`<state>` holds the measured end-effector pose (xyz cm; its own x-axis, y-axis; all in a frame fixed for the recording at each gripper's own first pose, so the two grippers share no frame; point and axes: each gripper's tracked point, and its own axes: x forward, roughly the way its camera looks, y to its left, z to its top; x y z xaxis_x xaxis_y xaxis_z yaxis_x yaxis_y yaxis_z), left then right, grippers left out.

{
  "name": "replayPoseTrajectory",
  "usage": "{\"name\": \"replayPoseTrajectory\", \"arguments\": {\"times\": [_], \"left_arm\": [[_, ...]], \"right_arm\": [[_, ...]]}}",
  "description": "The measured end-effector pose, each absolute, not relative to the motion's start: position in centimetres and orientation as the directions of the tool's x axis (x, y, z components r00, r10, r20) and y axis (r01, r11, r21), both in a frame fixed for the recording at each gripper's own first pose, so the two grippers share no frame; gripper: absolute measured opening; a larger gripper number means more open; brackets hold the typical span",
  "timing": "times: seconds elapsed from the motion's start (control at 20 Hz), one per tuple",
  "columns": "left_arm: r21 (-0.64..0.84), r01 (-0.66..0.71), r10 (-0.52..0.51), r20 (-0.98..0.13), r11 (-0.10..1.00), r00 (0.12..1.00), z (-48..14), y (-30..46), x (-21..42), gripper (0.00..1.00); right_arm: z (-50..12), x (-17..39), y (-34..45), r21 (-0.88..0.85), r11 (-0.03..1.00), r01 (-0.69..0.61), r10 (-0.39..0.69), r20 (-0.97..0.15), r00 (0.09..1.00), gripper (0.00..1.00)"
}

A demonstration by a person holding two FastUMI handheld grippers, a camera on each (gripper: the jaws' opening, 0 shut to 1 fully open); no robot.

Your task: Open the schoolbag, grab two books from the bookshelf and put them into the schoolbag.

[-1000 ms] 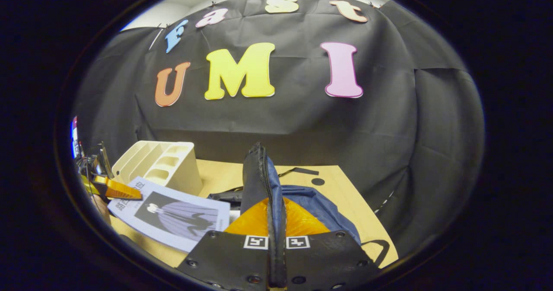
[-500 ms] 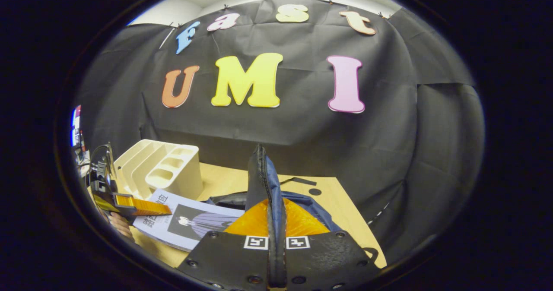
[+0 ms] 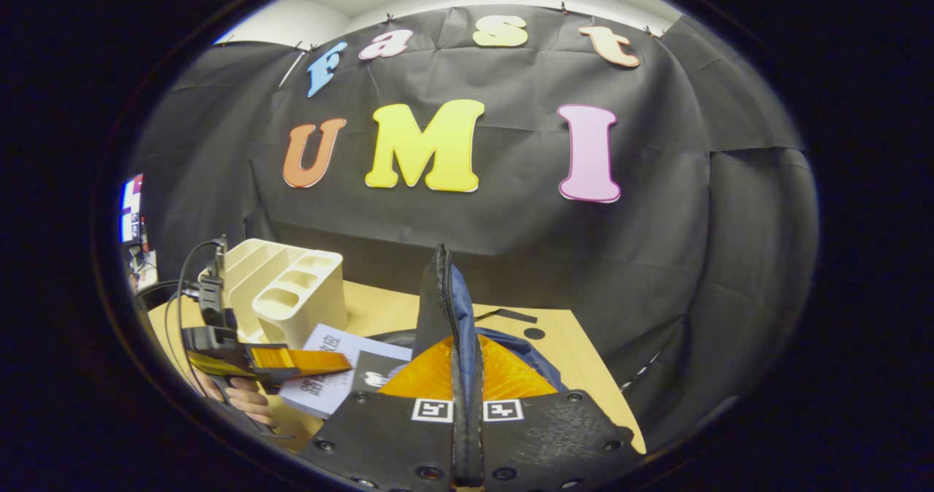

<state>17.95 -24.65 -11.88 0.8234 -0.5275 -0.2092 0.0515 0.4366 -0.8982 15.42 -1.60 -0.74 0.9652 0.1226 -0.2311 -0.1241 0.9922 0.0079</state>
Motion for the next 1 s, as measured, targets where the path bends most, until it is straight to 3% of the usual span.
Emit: {"name": "replayPoseTrajectory", "arguments": {"times": [0.35, 0.6, 0.8, 0.9, 0.95, 1.0], "left_arm": [[-0.908, 0.047, -0.562, -0.216, 0.416, 0.798, -11.6, -32.4, 21.3, 0.48], [-0.93, -0.013, -0.53, -0.221, 0.367, 0.819, -12.6, -33.5, 22.4, 0.49], [-0.936, -0.039, -0.543, -0.237, 0.351, 0.805, -13.4, -33.4, 22.2, 0.62], [-0.917, -0.048, -0.541, -0.276, 0.397, 0.795, -13.9, -33.4, 22.0, 0.6], [-0.908, -0.038, -0.541, -0.282, 0.417, 0.792, -13.8, -33.0, 21.8, 0.66], [-0.906, -0.034, -0.546, -0.284, 0.422, 0.788, -13.8, -32.8, 21.6, 0.67]], "right_arm": [[0.7, 15.7, -1.7, -0.024, 0.989, -0.145, 0.138, -0.197, 0.971, 0.0], [0.6, 15.6, -2.4, 0.0, 0.99, -0.142, 0.139, -0.187, 0.973, 0.0], [-0.2, 15.7, -2.8, 0.021, 0.99, -0.142, 0.143, -0.21, 0.967, 0.01], [-0.2, 15.4, -2.4, 0.028, 0.988, -0.153, 0.156, -0.212, 0.965, 0.0], [-0.4, 15.3, -2.4, 0.028, 0.988, -0.152, 0.154, -0.215, 0.964, 0.01], [-0.3, 15.3, -2.6, 0.031, 0.989, -0.147, 0.15, -0.215, 0.965, 0.01]]}}
